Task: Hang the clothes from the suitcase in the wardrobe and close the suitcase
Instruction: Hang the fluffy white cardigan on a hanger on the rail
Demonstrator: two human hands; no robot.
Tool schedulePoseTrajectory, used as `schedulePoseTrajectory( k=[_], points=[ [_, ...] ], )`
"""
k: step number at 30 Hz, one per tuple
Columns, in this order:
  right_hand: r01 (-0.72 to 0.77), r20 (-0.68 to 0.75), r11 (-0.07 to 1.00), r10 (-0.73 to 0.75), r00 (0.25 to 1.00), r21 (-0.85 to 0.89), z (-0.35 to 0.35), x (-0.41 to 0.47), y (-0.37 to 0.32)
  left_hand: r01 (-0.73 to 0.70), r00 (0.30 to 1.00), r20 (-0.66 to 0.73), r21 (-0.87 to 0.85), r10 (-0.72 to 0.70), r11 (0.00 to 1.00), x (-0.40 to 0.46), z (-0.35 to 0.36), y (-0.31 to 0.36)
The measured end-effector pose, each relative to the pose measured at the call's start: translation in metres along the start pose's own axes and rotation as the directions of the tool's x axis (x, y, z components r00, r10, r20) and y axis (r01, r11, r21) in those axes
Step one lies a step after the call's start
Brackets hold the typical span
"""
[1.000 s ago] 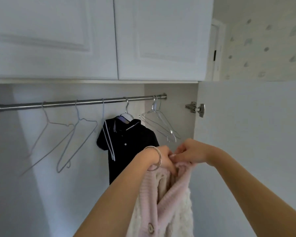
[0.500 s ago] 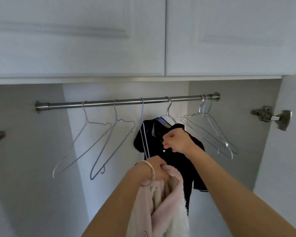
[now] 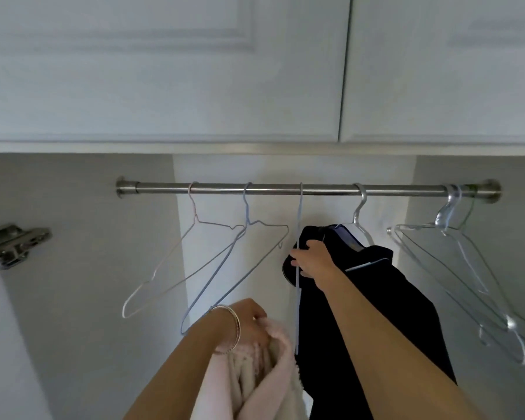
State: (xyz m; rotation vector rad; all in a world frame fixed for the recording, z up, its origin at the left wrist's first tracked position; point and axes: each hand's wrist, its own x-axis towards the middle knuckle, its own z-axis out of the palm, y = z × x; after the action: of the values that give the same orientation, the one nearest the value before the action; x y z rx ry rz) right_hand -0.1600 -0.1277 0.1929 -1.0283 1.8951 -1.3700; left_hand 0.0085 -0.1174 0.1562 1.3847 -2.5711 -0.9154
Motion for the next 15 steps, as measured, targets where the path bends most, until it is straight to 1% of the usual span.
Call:
schedulePoseTrajectory(
  k=[2, 3, 5, 6, 8, 11, 15],
  points=[
    [-0.037, 0.079, 0.996, 0.030, 0.996, 0.081, 0.008, 0.009, -0.003, 0.062, 0.997, -0.037, 0.013, -0.062, 0.998, 0.002, -0.005, -0.011],
    [-0.043, 0.091, 0.993, 0.033, 0.995, 0.108, 0.011, 0.011, -0.006, 0.084, 0.995, -0.058, 0.030, -0.082, 0.996, 0.003, -0.008, -0.016],
    [-0.050, 0.055, 0.989, 0.043, 0.998, 0.142, 0.014, 0.017, -0.011, 0.109, 0.991, -0.088, 0.062, -0.103, 0.992, 0.005, -0.015, -0.024],
    [-0.051, 0.025, 0.986, 0.048, 0.999, 0.159, 0.015, 0.021, -0.013, 0.118, 0.989, -0.096, 0.063, -0.111, 0.991, 0.006, -0.018, -0.026],
    [-0.047, 0.010, 0.983, 0.046, 0.999, 0.180, 0.013, 0.027, -0.019, 0.123, 0.987, -0.112, 0.053, -0.116, 0.991, 0.009, -0.023, -0.029],
    [-0.070, 0.024, 0.972, 0.067, 0.997, 0.224, 0.004, 0.024, -0.026, 0.116, 0.985, -0.135, 0.071, -0.106, 0.991, 0.011, -0.027, -0.027],
    [-0.045, -0.041, 0.976, 0.055, 0.998, 0.212, -0.019, 0.020, -0.032, 0.081, 0.988, -0.138, 0.091, -0.068, 0.993, 0.011, -0.032, -0.022]
  ],
)
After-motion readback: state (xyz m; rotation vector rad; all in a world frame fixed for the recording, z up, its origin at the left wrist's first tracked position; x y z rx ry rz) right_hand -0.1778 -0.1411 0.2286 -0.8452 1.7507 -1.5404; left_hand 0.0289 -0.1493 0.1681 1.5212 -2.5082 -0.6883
